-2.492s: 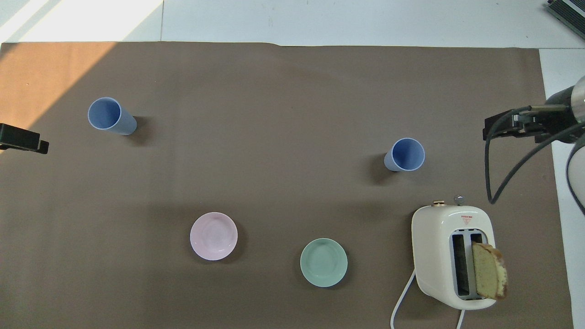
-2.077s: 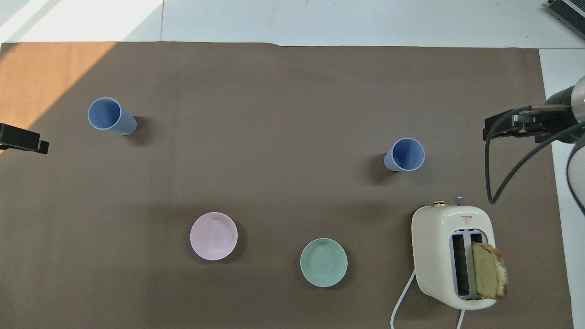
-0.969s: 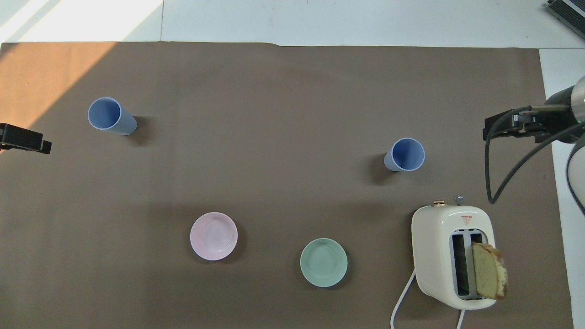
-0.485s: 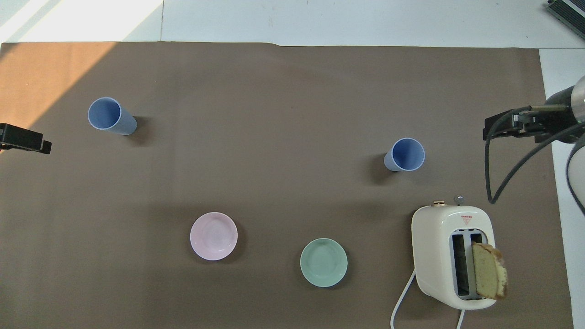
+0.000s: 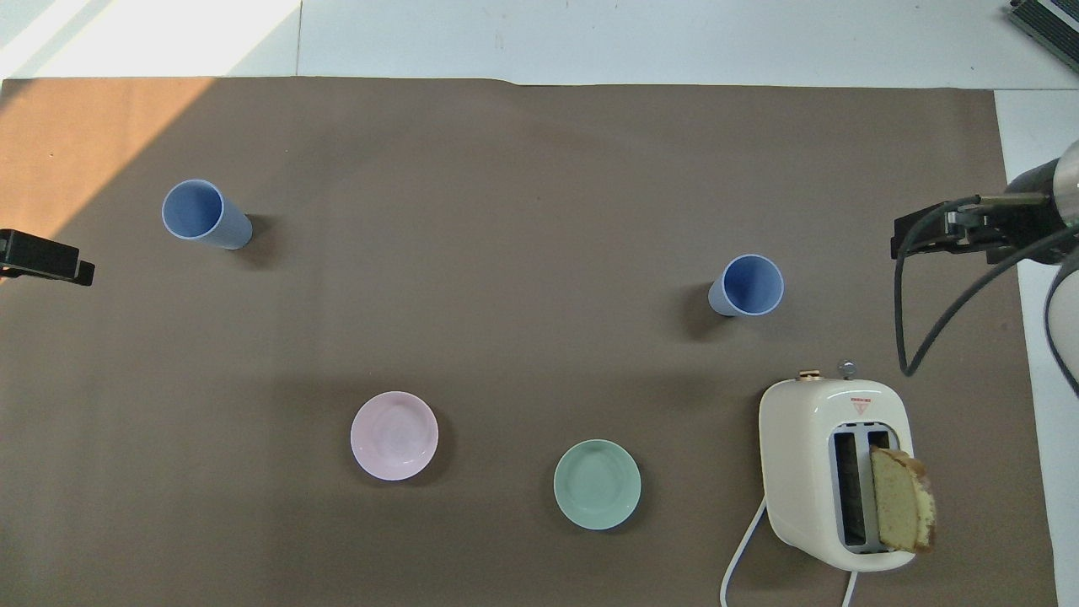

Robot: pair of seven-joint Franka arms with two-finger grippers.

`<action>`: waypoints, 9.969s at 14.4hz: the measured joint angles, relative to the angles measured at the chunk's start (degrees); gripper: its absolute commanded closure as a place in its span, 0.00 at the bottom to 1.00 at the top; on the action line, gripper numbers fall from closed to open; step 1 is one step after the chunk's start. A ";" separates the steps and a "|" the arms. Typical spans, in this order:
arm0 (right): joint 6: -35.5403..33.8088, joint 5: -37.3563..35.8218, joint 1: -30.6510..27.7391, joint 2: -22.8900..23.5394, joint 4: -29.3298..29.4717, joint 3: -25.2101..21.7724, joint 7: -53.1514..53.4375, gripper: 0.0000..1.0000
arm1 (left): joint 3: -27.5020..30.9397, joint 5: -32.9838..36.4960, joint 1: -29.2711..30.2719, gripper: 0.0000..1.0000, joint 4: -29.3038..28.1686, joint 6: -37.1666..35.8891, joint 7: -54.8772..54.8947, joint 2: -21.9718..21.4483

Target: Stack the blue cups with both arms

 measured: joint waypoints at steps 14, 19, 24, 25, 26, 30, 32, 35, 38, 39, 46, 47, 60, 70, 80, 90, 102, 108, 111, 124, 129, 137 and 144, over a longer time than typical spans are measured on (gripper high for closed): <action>0.00 0.00 -0.72 0.00 -0.01 -0.11 0.00 0.00 | -0.01 0.02 0.00 0.00 -0.22 0.28 -0.02 -0.23; 0.00 0.00 -0.70 0.00 -0.02 -0.09 0.00 0.00 | -0.01 0.03 0.00 0.00 -0.22 0.35 -0.02 -0.23; 0.00 0.00 -0.70 0.00 -0.06 -0.08 0.00 0.00 | -0.01 0.03 0.00 0.00 -0.22 0.65 -0.03 -0.23; 0.00 0.00 -0.70 0.00 -0.06 -0.08 0.00 0.00 | -0.01 0.04 0.00 0.00 -0.22 0.72 -0.03 -0.23; 0.00 0.00 -0.70 0.00 -0.06 -0.07 0.00 0.00 | -0.01 0.04 0.00 0.00 -0.22 0.80 -0.03 -0.23; 0.00 0.00 -0.69 0.00 -0.06 0.01 0.00 0.00 | 0.00 0.05 0.00 0.00 -0.22 1.06 -0.03 -0.23; 0.00 0.01 -0.69 0.00 -0.06 0.02 0.00 0.00 | 0.04 0.05 0.00 0.00 -0.25 2.13 -0.03 -0.23; 0.00 0.01 -0.69 0.00 -0.07 0.02 0.00 0.00 | 0.05 0.05 0.00 0.00 -0.26 2.79 -0.03 -0.23; 0.00 0.01 -0.68 0.00 -0.07 0.06 0.00 0.00 | 0.06 0.05 0.00 0.00 -0.28 3.59 -0.03 -0.22; 0.00 0.03 -0.68 0.00 -0.07 0.07 0.00 0.00 | 0.06 0.05 0.00 0.00 -0.32 3.98 -0.03 -0.20; 0.00 0.05 -0.68 0.00 -0.07 0.07 0.00 0.00 | 0.05 0.05 0.00 0.00 -1.42 9.52 -0.02 1.91; 0.00 0.05 -0.68 0.00 -0.07 0.07 0.00 0.00 | 0.06 0.05 0.00 0.00 -1.63 11.05 -0.02 2.90; 0.00 0.05 -0.66 0.00 -0.08 0.09 0.00 0.00 | 0.20 0.05 1.62 0.37 -8.72 30.44 2.52 14.15; 0.00 0.05 -0.63 0.00 -0.08 0.18 -0.57 0.00 | -0.42 -2.48 1.62 0.47 -9.39 39.55 2.85 18.50; 0.00 0.05 -0.63 0.00 -0.08 0.18 -0.57 0.00 | -1.17 -3.76 0.99 1.00 -10.75 38.06 2.87 18.58; 0.00 0.05 -0.65 0.00 -0.08 0.18 -0.57 0.00 | -1.61 -3.76 -17.40 1.00 -11.11 33.88 -19.95 14.54; 1.75 0.05 -0.62 -0.35 -2.81 0.19 -0.57 0.00 | -1.07 -3.73 -31.26 0.00 -17.56 37.73 -41.10 14.44; 11.06 0.11 0.45 0.23 -11.03 0.41 -0.57 0.00 | 0.54 -3.72 -28.44 0.00 -17.08 35.82 -36.94 10.13; 17.35 0.11 1.21 3.51 -14.09 0.49 -0.57 0.00 | 0.87 -3.70 -21.36 0.00 -16.99 28.96 -27.03 4.07; 26.82 0.11 3.59 9.82 -21.96 0.58 -0.75 0.86 | 1.13 -0.67 -3.35 0.00 -9.02 15.58 -3.82 -2.91; 26.82 0.11 3.61 9.81 -22.04 0.58 -4.90 1.00 | 1.10 2.17 -2.12 0.00 -2.47 5.94 -3.41 -2.39; 24.44 0.84 3.76 9.67 -19.44 1.94 -5.14 1.00 | 1.07 2.32 -2.06 0.00 -2.32 3.26 -3.40 -2.19; 11.17 9.74 5.29 8.92 -5.13 5.49 1.54 1.00 | 1.02 2.36 -1.78 0.00 -2.30 2.99 -3.40 -2.19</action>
